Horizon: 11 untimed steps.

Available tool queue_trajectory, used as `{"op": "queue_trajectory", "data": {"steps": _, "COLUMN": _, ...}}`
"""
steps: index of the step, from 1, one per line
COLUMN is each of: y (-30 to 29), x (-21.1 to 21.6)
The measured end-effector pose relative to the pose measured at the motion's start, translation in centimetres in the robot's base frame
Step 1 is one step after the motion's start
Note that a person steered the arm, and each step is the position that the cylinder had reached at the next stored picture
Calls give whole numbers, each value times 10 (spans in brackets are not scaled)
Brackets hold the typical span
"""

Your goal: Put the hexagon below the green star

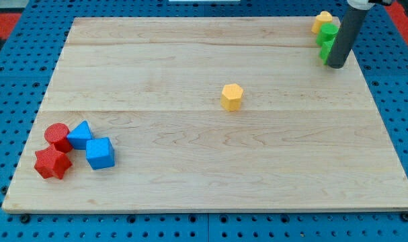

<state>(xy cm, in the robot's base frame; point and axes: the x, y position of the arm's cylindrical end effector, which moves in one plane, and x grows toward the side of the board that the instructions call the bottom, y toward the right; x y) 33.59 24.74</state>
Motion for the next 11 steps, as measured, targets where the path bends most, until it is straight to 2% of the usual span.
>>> {"op": "queue_trajectory", "data": {"steps": 2, "y": -5, "x": 27}}
{"op": "queue_trajectory", "data": {"steps": 3, "y": -40, "x": 32}}
{"op": "queue_trajectory", "data": {"steps": 6, "y": -200, "x": 32}}
{"op": "queue_trajectory", "data": {"steps": 7, "y": -218, "x": 39}}
{"op": "queue_trajectory", "data": {"steps": 9, "y": -218, "x": 99}}
{"op": "queue_trajectory", "data": {"steps": 11, "y": -218, "x": 107}}
